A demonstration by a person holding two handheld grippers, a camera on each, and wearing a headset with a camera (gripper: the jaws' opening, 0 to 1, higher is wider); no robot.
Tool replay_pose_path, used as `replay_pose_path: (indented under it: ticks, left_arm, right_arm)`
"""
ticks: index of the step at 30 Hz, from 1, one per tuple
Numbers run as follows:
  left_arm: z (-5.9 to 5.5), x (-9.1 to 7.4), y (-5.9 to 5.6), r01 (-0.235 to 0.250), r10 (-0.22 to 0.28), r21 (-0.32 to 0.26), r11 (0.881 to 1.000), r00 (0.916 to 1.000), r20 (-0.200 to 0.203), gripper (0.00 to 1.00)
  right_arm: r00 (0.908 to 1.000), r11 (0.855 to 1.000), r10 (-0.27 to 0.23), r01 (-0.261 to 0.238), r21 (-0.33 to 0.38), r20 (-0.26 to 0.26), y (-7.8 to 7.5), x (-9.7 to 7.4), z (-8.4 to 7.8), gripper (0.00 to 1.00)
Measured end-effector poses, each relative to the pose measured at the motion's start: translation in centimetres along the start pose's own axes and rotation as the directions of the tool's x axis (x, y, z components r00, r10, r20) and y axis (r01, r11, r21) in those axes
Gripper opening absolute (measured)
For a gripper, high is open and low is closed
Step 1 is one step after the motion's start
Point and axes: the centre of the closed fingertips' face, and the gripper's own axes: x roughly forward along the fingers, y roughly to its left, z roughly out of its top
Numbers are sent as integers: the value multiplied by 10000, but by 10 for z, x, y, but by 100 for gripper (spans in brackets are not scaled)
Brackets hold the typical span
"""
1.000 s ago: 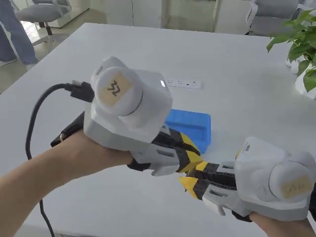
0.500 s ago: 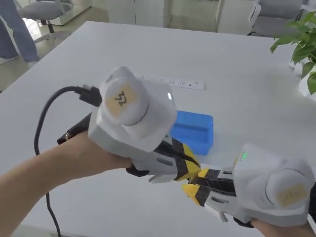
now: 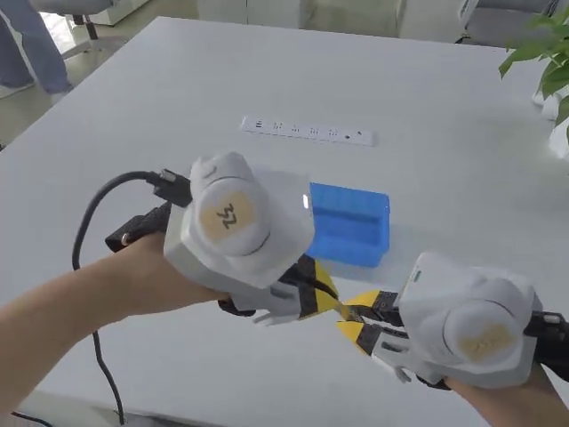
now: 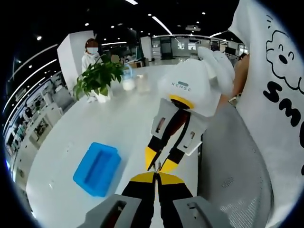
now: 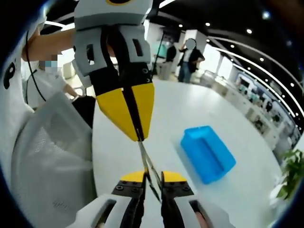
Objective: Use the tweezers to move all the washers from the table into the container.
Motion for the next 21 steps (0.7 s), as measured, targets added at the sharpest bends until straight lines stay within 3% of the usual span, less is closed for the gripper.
replay_pose_path:
  ticks: [5,8,11,18,21]
  left_arm:
    - [-20,15,4,345,-349,-136,9993,9990,-266,0]
    - [-38,28,4,537,-521,205,9983,9959,-745,0]
    - [-46,39,11,463,-438,254,9986,9947,-934,0]
    - [-65,58,28,442,-438,14,9990,9921,-1173,0]
    - [-70,65,34,386,-390,-62,9992,9914,-1249,0]
  right_arm:
    - [9990,9996,191,-182,223,-392,4,15,-15,8]
    - [9976,9997,123,-108,216,-683,5,26,-27,8]
    - [9950,9996,-296,292,-56,-949,-3,34,-34,8]
    - [9901,9989,-357,396,264,-1355,-17,52,-46,9]
    - [9883,9990,-447,439,-83,-1460,-22,58,-51,9]
